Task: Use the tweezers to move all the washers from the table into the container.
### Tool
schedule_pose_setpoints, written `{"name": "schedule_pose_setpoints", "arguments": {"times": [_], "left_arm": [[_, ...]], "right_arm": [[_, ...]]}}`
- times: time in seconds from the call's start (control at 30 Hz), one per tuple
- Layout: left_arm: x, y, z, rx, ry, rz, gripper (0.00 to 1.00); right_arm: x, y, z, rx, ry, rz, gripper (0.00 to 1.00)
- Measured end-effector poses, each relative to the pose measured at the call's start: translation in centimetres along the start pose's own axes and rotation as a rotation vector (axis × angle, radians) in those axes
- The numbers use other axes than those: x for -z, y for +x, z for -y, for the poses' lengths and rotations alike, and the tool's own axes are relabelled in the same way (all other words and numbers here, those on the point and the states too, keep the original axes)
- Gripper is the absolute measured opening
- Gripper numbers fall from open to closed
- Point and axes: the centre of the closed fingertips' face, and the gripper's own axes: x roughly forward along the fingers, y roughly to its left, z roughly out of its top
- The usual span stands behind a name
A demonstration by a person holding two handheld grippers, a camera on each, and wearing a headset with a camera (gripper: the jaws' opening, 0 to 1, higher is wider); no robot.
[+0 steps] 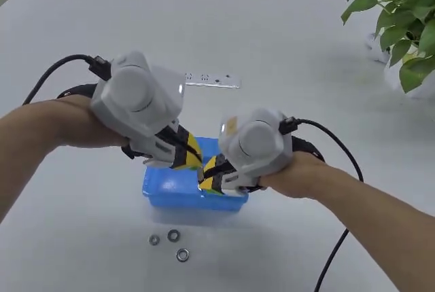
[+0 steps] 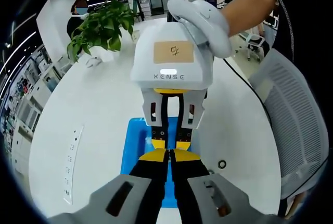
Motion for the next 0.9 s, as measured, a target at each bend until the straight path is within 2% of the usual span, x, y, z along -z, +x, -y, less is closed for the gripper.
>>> {"name": "schedule_pose_setpoints", "arguments": {"times": [0.9], "left_arm": [[0.39,0.44,-0.11,-0.003,-0.002,-0.007,0.06]], "right_arm": [[0.39,0.31,0.15,-0.005,0.004,-0.015,0.12]]}}
